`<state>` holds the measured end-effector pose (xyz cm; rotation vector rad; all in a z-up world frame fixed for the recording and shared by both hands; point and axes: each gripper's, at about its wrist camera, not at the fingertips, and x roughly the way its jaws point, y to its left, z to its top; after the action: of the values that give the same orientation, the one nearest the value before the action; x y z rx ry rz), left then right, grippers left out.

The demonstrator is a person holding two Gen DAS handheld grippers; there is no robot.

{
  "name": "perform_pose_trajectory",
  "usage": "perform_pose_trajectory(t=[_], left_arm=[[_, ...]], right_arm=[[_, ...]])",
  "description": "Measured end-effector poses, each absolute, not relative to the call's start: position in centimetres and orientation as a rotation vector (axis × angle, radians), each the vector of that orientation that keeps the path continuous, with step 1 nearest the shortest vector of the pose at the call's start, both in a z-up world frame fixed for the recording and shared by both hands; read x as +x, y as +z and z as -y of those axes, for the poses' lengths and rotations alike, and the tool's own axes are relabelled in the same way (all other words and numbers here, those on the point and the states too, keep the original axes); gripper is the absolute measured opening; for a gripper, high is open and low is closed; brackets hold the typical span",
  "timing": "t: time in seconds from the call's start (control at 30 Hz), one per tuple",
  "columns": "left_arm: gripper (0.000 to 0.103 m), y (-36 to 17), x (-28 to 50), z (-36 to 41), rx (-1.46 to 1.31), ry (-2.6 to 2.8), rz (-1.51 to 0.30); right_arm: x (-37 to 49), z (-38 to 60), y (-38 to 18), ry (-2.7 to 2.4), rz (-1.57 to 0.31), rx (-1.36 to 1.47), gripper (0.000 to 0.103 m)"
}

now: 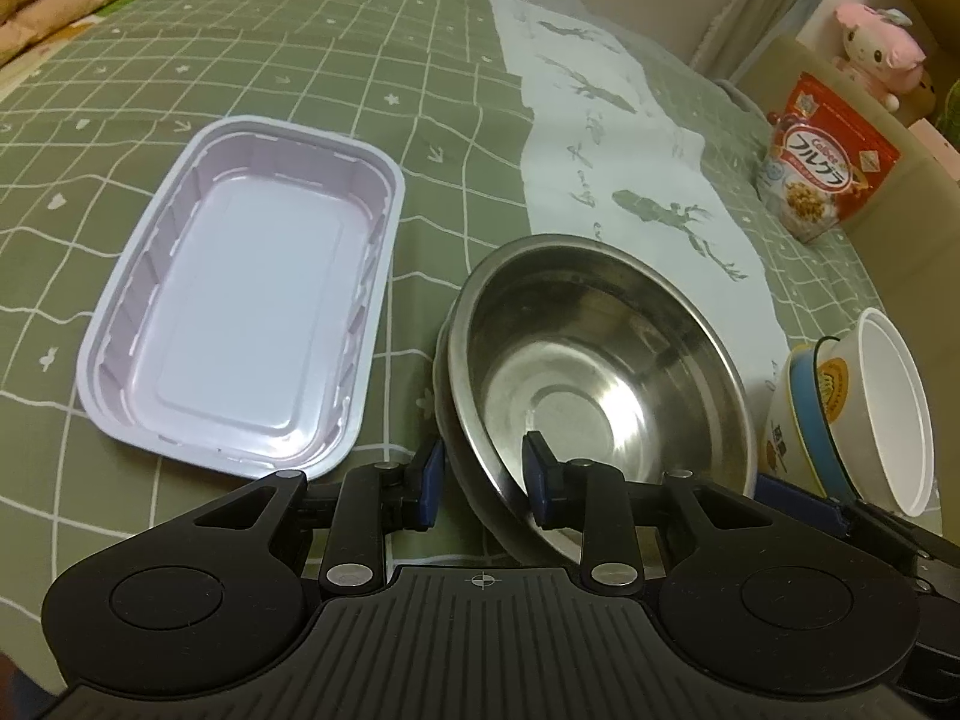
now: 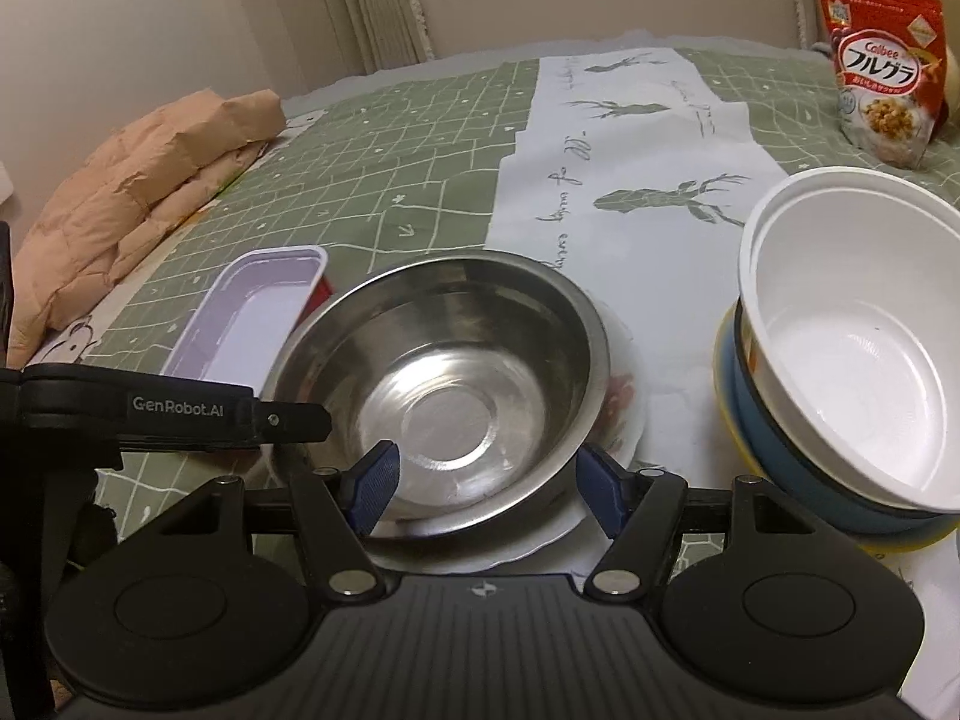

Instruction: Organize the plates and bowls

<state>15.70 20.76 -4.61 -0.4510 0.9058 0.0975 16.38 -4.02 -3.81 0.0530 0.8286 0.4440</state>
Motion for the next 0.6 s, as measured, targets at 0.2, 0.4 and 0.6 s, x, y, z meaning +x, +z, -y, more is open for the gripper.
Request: perform_pose_trajectory(t=[0.2,0.4,0.6], left_arm=[[0.025,-3.7,15.0,-20.3,-0.451,0.082,-0.889],[0.025,-2.6,14.4,-19.3,-0.416,0.116,-0.870],[0.025,-0.3,13.6,-17.1,-0.342,0.131,-0.822]], right_arm=[[16.1,4.2,-3.9,0.481,-0.854,0.079,0.067],[15.2,5.3,-3.8,0.484,-0.858,0.089,0.067],[14.1,8.9,-4.8,0.446,-0.890,0.114,0.067]])
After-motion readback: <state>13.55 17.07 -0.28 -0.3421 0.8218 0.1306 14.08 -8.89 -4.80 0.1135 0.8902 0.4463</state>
